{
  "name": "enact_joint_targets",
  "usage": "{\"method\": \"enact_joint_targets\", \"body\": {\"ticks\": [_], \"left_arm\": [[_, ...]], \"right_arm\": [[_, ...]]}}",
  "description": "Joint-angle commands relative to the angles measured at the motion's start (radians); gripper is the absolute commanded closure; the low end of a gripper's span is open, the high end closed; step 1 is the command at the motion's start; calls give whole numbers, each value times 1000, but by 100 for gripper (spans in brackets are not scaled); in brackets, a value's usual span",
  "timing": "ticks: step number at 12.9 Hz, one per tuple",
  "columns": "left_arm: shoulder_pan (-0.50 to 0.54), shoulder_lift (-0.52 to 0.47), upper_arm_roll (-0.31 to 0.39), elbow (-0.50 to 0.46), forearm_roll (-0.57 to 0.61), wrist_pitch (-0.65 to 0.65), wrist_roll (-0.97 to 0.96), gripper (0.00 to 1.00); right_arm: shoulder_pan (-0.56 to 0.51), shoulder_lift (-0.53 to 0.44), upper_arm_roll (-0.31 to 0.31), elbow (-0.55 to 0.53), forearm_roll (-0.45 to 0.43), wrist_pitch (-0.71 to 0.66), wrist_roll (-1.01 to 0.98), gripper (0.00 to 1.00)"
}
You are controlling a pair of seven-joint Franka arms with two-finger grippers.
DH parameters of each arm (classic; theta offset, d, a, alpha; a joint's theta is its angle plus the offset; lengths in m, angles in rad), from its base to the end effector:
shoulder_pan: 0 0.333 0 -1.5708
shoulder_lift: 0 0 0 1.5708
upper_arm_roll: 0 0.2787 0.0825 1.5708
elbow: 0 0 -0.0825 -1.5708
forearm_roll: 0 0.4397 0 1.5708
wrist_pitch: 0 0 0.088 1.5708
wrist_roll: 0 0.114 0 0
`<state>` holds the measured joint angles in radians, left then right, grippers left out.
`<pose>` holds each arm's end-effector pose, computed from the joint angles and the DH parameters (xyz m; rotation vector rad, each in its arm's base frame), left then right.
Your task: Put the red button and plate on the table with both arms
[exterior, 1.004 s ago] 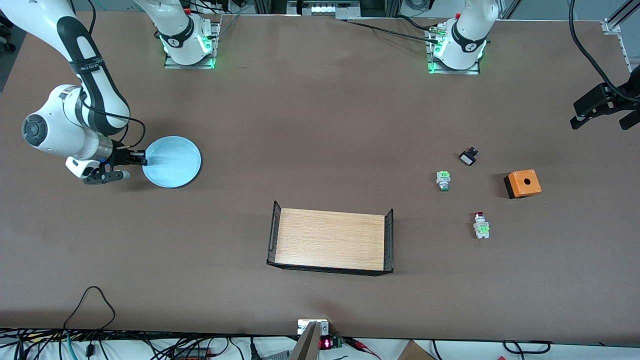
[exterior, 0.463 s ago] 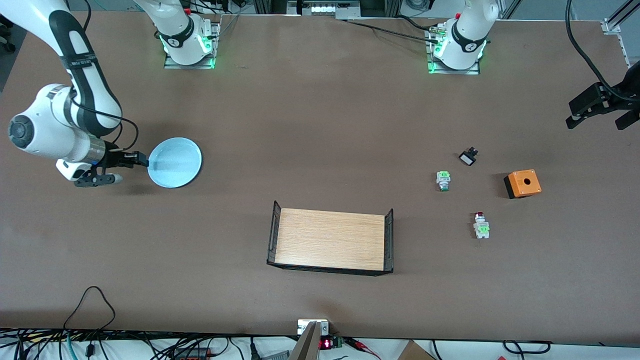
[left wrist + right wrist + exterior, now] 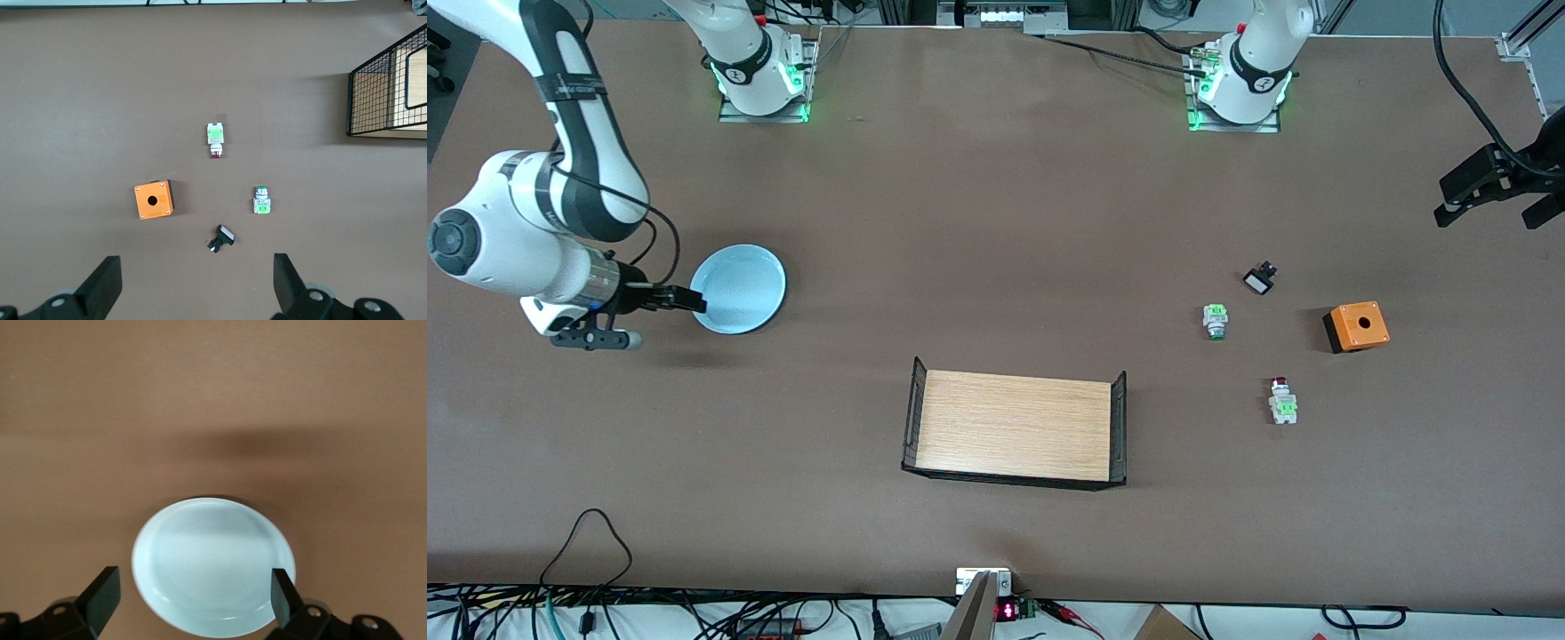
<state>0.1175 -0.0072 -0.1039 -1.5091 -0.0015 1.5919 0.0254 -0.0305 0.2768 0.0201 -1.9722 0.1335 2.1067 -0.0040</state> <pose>0.6113 0.0079 0.6192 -3.1374 0.0186 -0.1412 0.6210 0.0006 0.2420 -3.0152 0.1255 0.2139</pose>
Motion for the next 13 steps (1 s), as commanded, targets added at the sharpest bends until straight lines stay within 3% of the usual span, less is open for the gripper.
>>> {"method": "enact_joint_targets", "body": {"ticks": [1,4,6,8,13], "left_arm": [[-2,-13,-3,9,14,-20,-13,0],[-2,-14,-11,9,14,-20,-16,0],[-4,-14,-16,10,14,-20,-39,0],[-4,-13,-26,9,14,-18,-62,0],[-2,-14,-40,9,14,-20,-70,0]], "right_arm": [[37,-17,-2,154,-2,-198,109,0],[55,-18,-3,378,-31,-440,185,0],[67,-18,-3,485,-109,-520,185,0],[98,-18,-5,536,-159,-551,185,0],[75,-37,-41,567,-172,-539,171,0]]}}
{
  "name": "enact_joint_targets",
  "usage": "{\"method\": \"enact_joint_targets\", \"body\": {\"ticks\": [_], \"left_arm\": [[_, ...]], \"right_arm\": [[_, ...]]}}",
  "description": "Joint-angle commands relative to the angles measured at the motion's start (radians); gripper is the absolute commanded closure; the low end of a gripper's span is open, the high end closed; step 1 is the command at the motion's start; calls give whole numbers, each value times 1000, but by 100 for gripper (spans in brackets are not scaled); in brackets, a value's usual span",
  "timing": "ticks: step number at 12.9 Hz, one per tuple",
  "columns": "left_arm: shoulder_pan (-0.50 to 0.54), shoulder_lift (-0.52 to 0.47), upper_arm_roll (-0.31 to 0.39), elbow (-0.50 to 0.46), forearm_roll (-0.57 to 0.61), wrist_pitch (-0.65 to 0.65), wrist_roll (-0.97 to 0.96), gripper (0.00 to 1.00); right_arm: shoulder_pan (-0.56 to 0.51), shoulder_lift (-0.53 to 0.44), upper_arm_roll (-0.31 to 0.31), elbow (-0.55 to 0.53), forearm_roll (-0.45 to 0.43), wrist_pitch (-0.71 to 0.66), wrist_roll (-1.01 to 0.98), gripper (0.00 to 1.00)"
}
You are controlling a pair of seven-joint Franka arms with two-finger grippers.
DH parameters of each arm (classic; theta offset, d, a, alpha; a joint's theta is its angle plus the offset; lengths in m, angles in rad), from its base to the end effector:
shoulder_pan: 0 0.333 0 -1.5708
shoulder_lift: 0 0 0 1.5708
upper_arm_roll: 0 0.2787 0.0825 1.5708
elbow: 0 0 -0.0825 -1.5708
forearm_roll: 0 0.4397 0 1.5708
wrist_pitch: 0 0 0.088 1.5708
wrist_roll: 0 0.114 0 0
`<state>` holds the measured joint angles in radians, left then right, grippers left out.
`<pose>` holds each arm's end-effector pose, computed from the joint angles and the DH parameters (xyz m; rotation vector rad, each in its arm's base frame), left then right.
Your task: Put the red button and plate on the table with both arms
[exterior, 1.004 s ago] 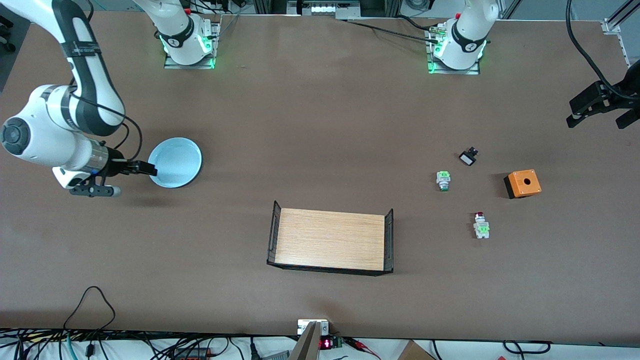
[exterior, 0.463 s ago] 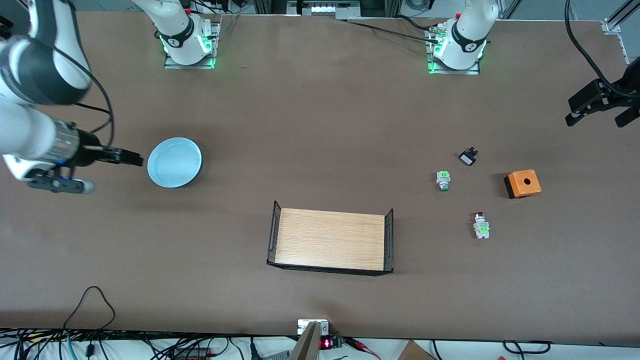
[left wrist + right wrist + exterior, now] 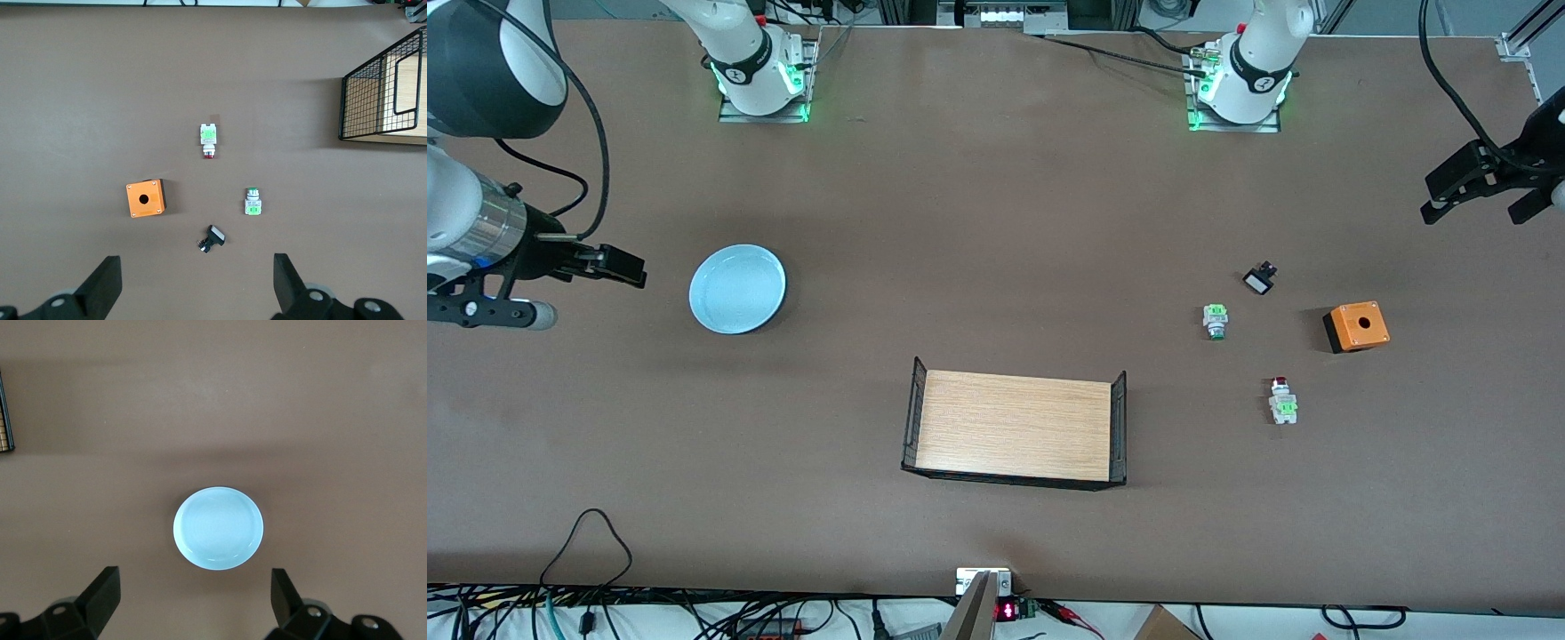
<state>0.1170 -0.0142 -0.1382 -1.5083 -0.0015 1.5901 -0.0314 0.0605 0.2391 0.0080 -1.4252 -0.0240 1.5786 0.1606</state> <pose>0.6090 -0.0136 0.6237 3.1359 0.0158 0.1504 0.6682 0.0426 0.5042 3.1040 -0.1414 -0.1284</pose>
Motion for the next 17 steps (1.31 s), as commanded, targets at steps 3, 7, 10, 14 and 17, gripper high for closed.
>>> {"method": "enact_joint_targets", "body": {"ticks": [3,7,10,14,17], "left_arm": [[-2,-6,-4,10,14,-31,-15,0],[7,-6,0,11,15,-56,-2,0],[9,-6,3,11,14,-62,5,0],[32,-3,5,10,-17,-61,33,0],[46,-4,-3,7,-32,-62,31,0]], "right_arm": [[-22,-18,-114,-12,-13,-2,-102,0],[-31,-70,-112,-101,-10,44,-108,0],[-30,-150,-109,-215,-13,104,-115,0],[7,-147,-100,-192,-17,93,-113,0],[5,-146,-102,-185,-14,84,-121,0]]}}
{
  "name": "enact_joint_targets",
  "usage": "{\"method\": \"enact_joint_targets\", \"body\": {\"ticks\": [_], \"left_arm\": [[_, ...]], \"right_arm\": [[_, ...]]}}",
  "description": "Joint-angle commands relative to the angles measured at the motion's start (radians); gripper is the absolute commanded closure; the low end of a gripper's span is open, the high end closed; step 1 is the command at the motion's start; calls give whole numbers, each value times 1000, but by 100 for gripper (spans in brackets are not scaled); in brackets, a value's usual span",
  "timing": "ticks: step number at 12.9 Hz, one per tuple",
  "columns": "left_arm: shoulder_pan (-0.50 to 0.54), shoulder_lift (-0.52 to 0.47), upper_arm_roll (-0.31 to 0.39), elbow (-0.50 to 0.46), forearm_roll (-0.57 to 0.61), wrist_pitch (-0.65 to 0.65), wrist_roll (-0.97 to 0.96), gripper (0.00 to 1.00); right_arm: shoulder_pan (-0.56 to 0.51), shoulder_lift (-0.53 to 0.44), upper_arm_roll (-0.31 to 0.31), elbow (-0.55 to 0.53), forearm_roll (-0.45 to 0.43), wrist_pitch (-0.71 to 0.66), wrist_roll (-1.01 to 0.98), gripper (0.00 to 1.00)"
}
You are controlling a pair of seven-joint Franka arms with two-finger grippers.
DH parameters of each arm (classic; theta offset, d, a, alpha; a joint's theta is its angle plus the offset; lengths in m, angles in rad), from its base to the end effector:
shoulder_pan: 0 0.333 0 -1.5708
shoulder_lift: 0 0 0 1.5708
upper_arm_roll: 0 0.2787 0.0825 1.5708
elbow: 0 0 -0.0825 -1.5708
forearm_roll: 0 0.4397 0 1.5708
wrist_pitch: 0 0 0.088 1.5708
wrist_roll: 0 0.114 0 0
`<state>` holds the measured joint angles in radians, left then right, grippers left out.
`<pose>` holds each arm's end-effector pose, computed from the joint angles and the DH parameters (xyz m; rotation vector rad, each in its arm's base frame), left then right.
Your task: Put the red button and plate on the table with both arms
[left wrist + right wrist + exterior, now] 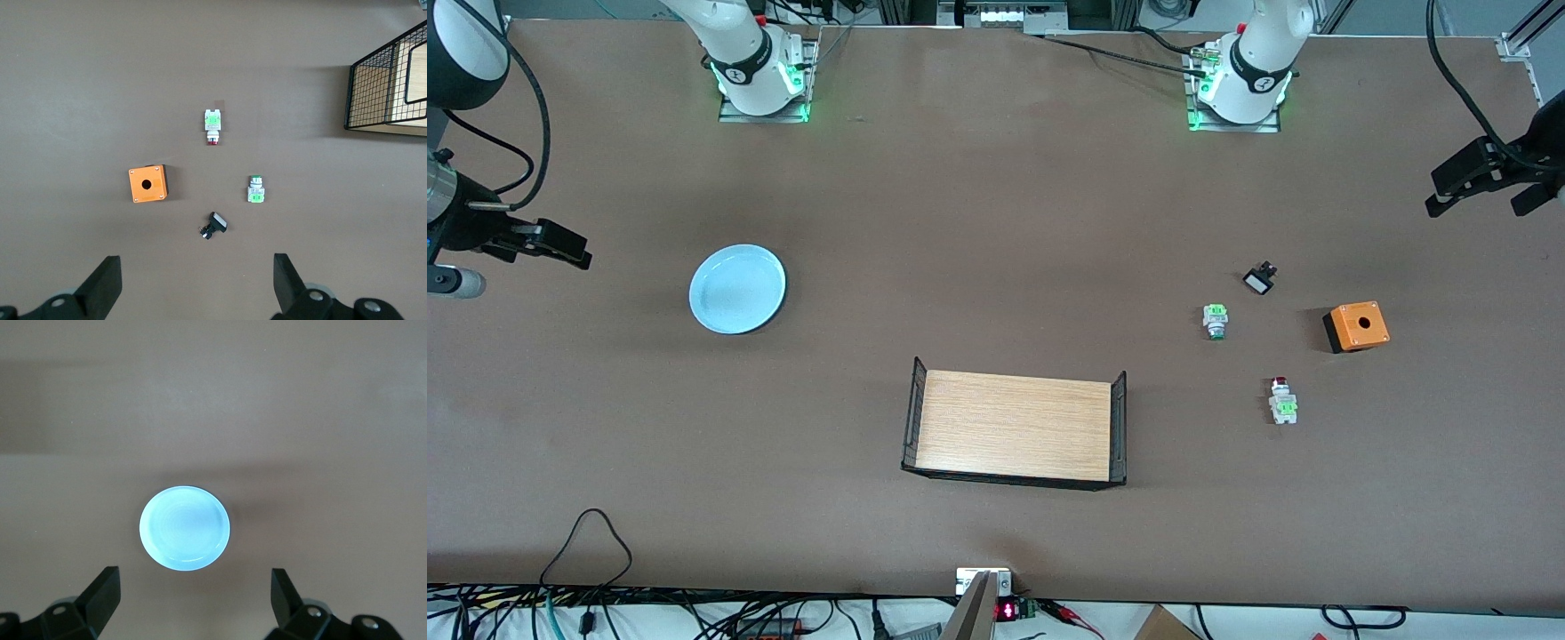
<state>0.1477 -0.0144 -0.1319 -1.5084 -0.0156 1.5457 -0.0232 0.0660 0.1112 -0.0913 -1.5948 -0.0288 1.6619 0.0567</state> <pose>0.6043 0.0072 0.6195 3.1261 0.0597 0.0806 0.6423 -0.0172 0.5059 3.0991 -0.1216 -0.0667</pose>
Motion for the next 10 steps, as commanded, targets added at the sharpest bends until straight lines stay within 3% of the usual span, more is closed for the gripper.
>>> {"method": "enact_joint_targets", "body": {"ticks": [1,8,10], "left_arm": [[15,-3,-11,5,-18,-18,26,0],[16,-4,-8,5,-18,-16,28,0],[-31,-4,36,4,-18,-18,35,0]], "right_arm": [[-2,-19,-7,-14,-7,-5,-17,0],[-8,-21,-10,33,0,-53,-48,0],[-8,-21,-10,32,3,-51,-48,0]]}}
